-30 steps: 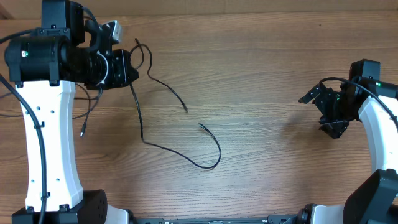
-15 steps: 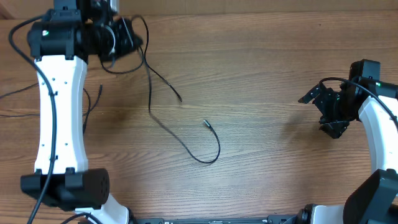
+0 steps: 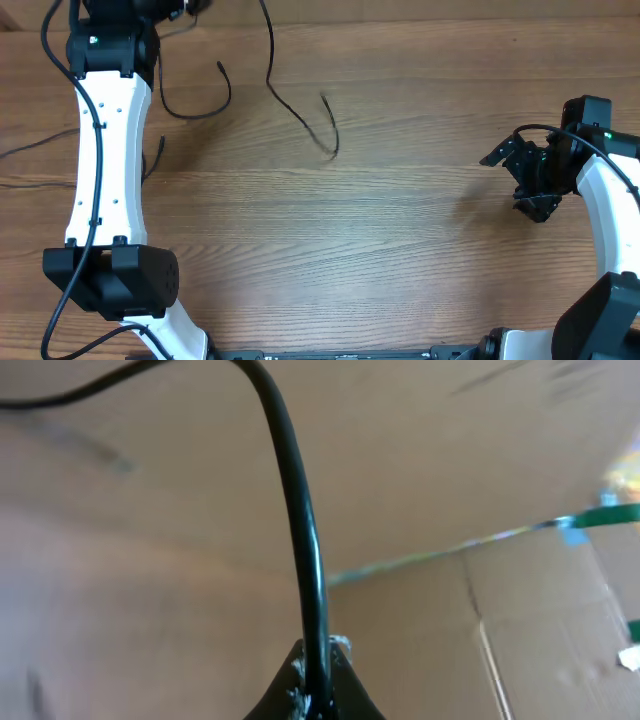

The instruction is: Untangle cables

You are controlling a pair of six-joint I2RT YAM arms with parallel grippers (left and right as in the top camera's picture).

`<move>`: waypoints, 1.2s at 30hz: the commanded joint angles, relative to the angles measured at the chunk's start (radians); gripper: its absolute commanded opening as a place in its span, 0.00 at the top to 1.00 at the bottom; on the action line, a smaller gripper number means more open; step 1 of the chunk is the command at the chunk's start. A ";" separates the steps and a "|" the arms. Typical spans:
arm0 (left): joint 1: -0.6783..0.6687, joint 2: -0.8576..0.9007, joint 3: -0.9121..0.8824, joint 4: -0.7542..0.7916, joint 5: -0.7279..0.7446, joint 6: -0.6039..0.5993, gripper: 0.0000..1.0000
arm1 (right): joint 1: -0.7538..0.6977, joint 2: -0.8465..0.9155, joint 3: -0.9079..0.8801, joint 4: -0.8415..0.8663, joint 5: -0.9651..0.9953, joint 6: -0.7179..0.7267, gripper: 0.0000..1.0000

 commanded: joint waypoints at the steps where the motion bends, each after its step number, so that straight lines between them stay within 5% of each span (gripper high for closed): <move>1: 0.013 -0.003 0.006 -0.189 0.038 0.162 0.96 | 0.002 0.005 0.015 0.001 -0.006 -0.005 0.00; 6: 0.020 -0.002 0.006 -0.586 -0.220 0.394 0.96 | 0.002 0.005 0.015 0.001 -0.006 -0.005 0.00; 16: 0.020 -0.002 0.006 -0.988 -0.763 0.430 0.96 | 0.002 0.005 0.015 0.001 -0.006 -0.005 0.00; 25: 0.038 -0.003 0.006 -1.197 -0.758 0.277 0.96 | 0.002 0.005 0.015 0.000 -0.005 -0.005 0.00; 31: 0.027 -0.003 0.006 -1.220 -0.497 0.462 0.96 | 0.002 0.005 0.015 0.001 -0.005 -0.005 0.00; 36: 0.022 -0.003 0.005 -1.220 -0.489 0.416 0.96 | 0.002 0.005 0.015 0.001 -0.005 -0.005 0.00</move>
